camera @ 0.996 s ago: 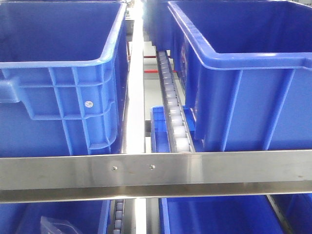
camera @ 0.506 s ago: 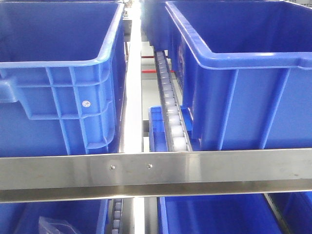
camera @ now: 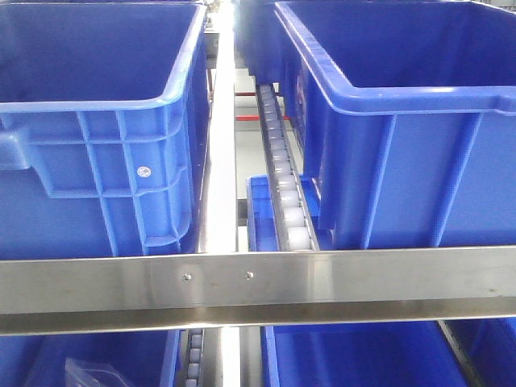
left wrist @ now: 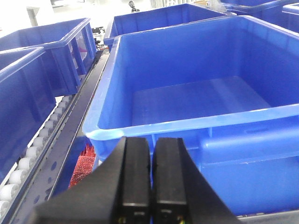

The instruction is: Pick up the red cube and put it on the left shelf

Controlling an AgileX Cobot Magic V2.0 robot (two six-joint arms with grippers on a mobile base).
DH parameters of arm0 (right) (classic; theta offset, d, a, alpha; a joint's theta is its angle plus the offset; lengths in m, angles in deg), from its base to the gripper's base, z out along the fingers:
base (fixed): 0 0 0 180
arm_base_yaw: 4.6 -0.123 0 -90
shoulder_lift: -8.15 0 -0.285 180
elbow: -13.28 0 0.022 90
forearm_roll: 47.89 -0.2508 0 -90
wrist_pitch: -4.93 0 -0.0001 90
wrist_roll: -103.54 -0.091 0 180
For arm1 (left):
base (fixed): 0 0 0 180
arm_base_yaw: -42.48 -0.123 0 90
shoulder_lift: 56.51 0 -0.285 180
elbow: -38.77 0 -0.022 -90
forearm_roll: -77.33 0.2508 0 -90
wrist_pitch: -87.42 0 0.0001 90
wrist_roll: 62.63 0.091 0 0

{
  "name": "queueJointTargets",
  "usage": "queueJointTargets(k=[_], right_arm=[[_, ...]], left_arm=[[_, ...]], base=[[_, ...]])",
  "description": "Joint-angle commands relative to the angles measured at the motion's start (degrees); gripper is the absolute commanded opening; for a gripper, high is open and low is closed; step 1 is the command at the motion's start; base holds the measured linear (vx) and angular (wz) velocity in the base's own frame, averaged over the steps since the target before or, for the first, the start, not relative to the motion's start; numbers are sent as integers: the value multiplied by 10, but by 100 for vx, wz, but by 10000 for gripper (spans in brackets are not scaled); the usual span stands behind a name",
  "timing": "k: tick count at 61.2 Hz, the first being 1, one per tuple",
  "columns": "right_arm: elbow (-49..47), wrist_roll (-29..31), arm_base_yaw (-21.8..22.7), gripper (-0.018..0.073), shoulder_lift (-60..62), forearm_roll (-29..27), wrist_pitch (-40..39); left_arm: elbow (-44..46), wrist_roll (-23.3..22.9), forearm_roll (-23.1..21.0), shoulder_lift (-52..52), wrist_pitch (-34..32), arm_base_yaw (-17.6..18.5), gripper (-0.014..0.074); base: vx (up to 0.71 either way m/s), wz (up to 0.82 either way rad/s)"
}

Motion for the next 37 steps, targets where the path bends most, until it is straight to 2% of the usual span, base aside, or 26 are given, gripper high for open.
queueJointTargets(k=[1, 17, 27, 37], right_arm=[[-15, 4, 5, 57, 2, 7, -47], [8, 4, 5, 57, 30, 7, -68], [52, 4, 5, 57, 92, 7, -68], [119, 4, 26, 57, 176, 5, -65]], left_arm=[[-13, 0, -3, 0, -51, 4, 106], [-13, 0, -3, 0, -51, 4, 106], [-13, 0, -3, 0, -51, 4, 106], [-13, 0, -3, 0, -51, 4, 106]], base=[[0, 0], [0, 0], [0, 0], [0, 0]])
